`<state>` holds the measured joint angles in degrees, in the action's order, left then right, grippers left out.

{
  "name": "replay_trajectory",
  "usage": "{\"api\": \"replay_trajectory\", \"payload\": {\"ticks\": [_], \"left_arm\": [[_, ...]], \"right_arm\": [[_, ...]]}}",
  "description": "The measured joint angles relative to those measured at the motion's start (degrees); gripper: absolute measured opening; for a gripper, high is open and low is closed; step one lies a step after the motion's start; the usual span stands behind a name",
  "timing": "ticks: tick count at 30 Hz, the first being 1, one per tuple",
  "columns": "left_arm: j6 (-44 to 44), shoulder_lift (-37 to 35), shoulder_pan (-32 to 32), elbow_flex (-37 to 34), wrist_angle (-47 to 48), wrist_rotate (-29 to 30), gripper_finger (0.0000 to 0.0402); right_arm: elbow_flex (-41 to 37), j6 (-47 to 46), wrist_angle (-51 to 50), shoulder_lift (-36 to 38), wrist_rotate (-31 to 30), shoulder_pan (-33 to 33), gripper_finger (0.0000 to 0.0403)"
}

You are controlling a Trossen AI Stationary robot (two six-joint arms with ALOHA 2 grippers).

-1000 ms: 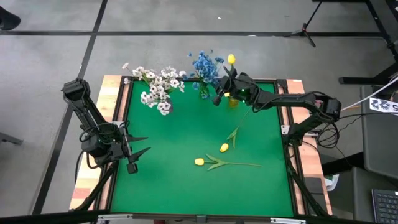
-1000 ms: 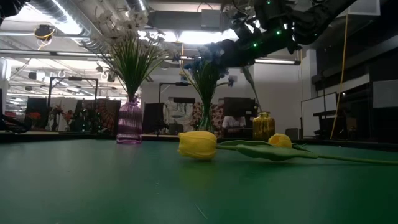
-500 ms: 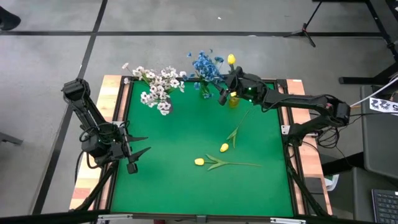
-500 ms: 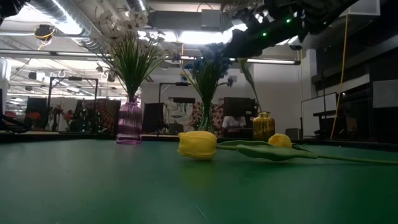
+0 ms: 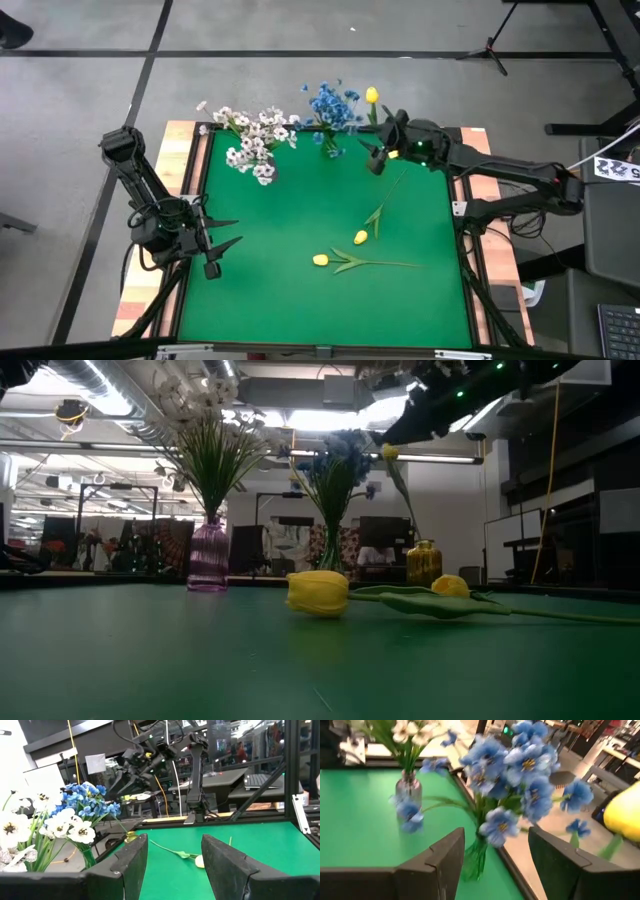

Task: Sort flowers into vase by color
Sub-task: Put the top yellow flower into the yellow vase

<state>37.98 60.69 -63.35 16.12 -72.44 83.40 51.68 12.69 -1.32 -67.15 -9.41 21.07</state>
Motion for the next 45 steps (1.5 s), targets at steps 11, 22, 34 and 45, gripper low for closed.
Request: {"api": "replay_trajectory", "payload": {"ticks": [11, 22, 34, 45], "left_arm": [[-0.6, 0.0, 0.0, 0.0, -0.2, 0.4, 0.0182], [-1.2, 0.0, 0.0, 0.0, -0.2, 0.4, 0.0182], [-2.0, 0.0, 0.0, 0.0, -0.2, 0.8, 0.0182], [-2.1, 0.0, 0.0, 0.0, -0.2, 1.1, 0.0182]], "right_arm": [[0.0, -3.1, -24.2, 6.1, -5.2, -11.8, 0.022], [0.0, 3.2, -31.0, 4.0, -1.4, -21.5, 0.022], [0.0, 9.7, -40.4, -6.2, 1.7, -21.4, 0.022], [0.0, 18.0, -40.2, -16.1, 3.5, -21.4, 0.022]]}}
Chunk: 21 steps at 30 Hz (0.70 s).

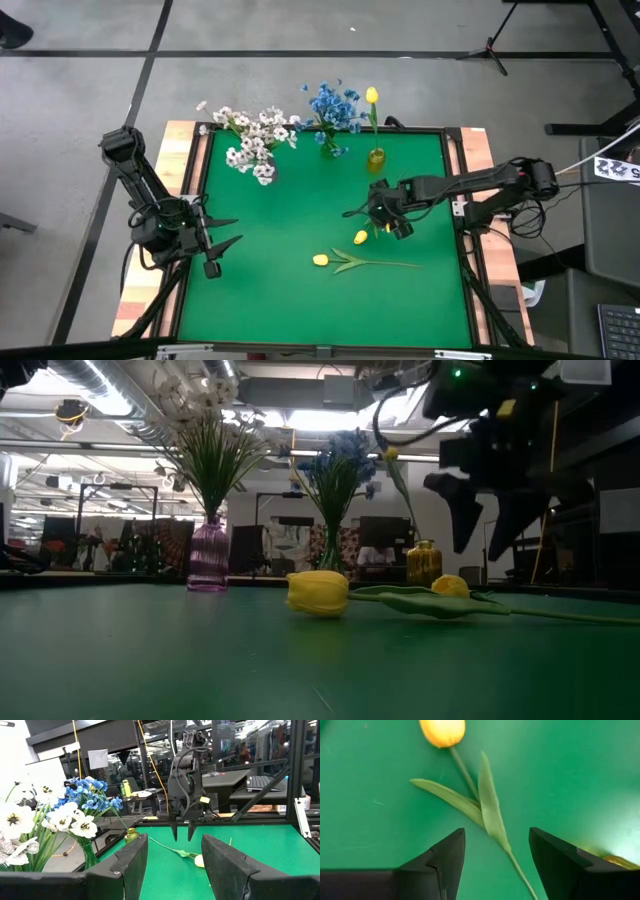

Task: Sort flowers into vase by color
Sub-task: Put the top yellow flower into the yellow vase

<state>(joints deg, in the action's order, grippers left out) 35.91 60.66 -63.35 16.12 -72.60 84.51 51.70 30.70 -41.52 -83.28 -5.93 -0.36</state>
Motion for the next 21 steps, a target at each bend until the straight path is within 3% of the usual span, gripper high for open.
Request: {"api": "replay_trajectory", "payload": {"ticks": [21], "left_arm": [[-0.5, 0.0, 0.0, 0.0, 0.2, 0.7, 0.0182]], "right_arm": [[0.0, 4.7, 4.8, -8.3, 0.1, 0.0, 0.022]]}}
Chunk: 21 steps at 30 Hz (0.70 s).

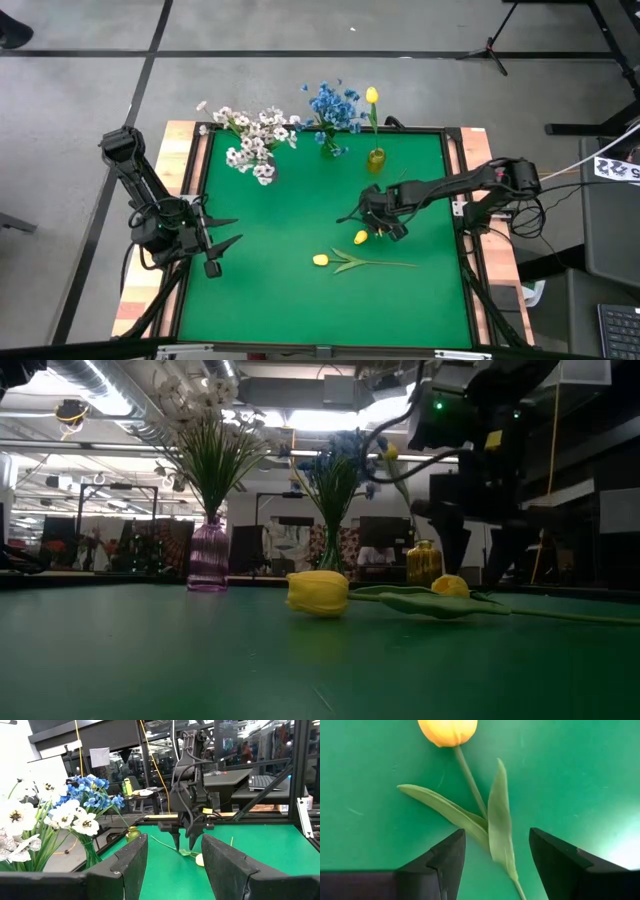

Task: Sort flowers into vase by color
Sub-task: Put the top yellow flower into the yellow vase

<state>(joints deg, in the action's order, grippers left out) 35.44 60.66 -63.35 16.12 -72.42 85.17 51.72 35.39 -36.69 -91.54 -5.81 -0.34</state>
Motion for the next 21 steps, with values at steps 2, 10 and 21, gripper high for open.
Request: {"api": "replay_trajectory", "payload": {"ticks": [2, 10, 21], "left_arm": [[-0.2, 0.0, 0.0, 0.0, 0.0, 0.1, 0.0182], [-0.6, 0.0, 0.0, 0.0, 0.0, 0.2, 0.0182], [-0.9, 0.0, 0.0, 0.0, 0.4, 0.2, 0.0182]], "right_arm": [[0.0, 0.1, 0.2, -0.7, 0.0, 0.0, 0.022], [0.0, 0.3, 1.2, -1.8, 0.0, 0.0, 0.0181], [0.0, -0.6, 2.4, -4.0, 0.1, 0.0, 0.0061]]}}
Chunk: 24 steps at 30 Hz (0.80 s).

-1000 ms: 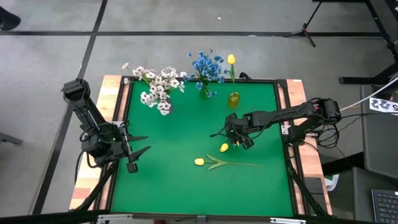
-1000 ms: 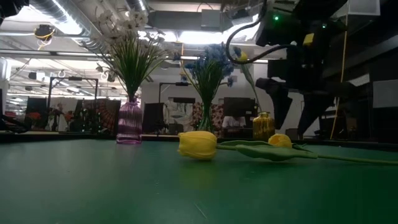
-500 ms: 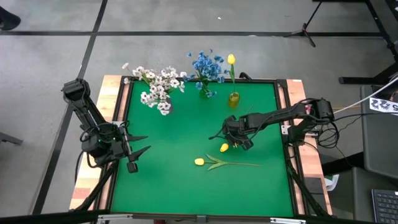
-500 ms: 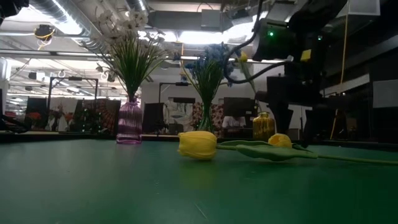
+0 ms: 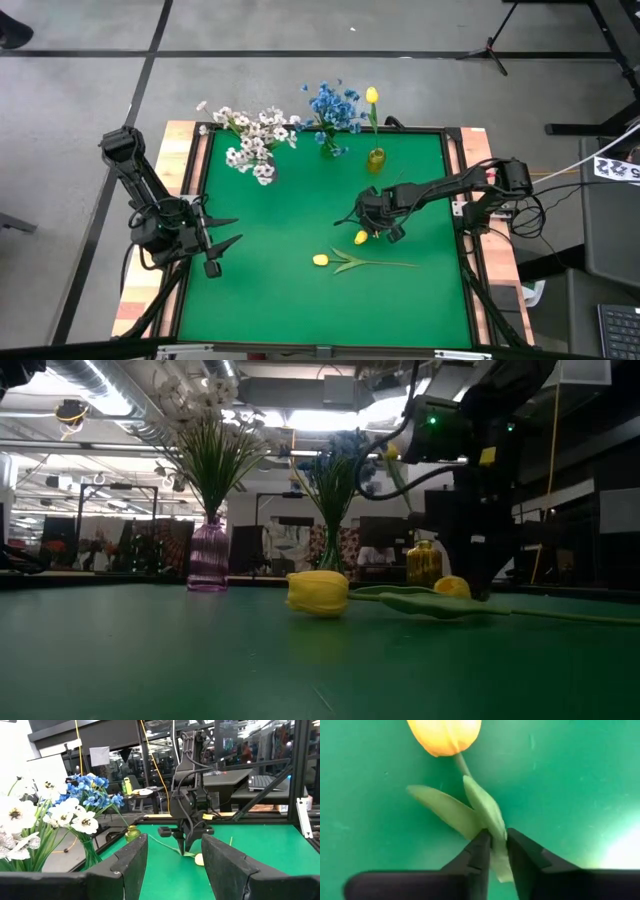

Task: Sort flowers into vase by color
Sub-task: Put the top yellow flower into the yellow vase

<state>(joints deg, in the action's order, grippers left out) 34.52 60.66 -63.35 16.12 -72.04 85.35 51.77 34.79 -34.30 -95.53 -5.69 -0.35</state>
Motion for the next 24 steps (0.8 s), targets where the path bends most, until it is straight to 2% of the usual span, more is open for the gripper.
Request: {"api": "replay_trajectory", "payload": {"ticks": [5, 10, 16, 20, 24], "left_arm": [[-0.1, 0.0, 0.0, 0.0, 0.1, 0.3, 0.0182], [-0.2, 0.0, 0.0, 0.0, 0.1, 0.7, 0.0182], [-0.3, 0.0, 0.0, 0.0, 0.0, 0.8, 0.0182], [-0.3, 0.0, 0.0, 0.0, -0.4, 0.8, 0.0182], [-0.2, 0.0, 0.0, 0.0, -0.6, 0.9, 0.0182]], "right_arm": [[0.0, -2.8, -0.2, -0.1, 0.3, 0.0, 0.001], [1.7, -6.1, -0.2, 0.3, 0.3, 0.0, 0.001], [8.8, -6.0, -0.2, 1.8, 0.3, 0.0, 0.0006], [12.5, -5.3, 0.3, 6.1, 0.2, 0.0, 0.0004], [14.4, -6.8, 1.9, 14.0, -2.0, 0.0, 0.0005]]}}
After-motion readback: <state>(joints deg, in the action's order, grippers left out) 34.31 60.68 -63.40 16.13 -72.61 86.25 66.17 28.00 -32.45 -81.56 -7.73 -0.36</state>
